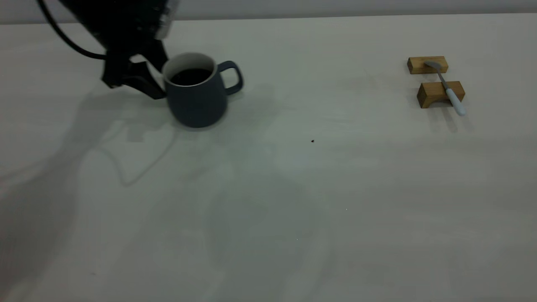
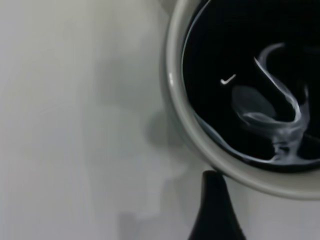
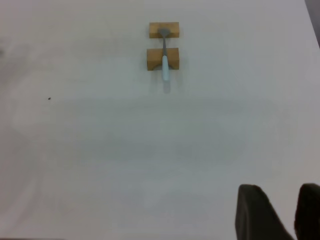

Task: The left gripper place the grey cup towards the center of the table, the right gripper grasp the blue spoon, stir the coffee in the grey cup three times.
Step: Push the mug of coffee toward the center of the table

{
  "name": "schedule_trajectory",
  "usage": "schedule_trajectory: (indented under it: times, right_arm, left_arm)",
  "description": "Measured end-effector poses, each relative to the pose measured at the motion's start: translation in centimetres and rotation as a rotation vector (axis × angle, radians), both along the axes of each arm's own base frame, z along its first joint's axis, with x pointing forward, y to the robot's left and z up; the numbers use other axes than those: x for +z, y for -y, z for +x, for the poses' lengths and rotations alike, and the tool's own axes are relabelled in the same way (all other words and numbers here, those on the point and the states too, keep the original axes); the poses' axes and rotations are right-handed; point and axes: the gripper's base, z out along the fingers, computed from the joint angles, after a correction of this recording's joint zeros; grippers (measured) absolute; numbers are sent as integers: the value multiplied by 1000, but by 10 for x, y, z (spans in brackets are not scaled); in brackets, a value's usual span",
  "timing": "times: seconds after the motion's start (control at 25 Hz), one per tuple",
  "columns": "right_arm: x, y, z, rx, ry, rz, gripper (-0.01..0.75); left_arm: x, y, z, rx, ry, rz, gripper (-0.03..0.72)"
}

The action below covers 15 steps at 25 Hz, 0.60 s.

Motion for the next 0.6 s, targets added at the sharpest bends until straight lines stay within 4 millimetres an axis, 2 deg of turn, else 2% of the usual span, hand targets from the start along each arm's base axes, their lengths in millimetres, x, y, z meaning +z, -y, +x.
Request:
schedule_trajectory:
  times: [0.28, 0.6]
  right_arm:
    - [0, 0, 0, 0, 0, 0, 238]
    - [0, 0, 0, 0, 0, 0, 238]
  left_arm:
    - [-13, 45, -5, -17, 33, 0, 585]
    - [-14, 97, -13, 15, 72, -92, 585]
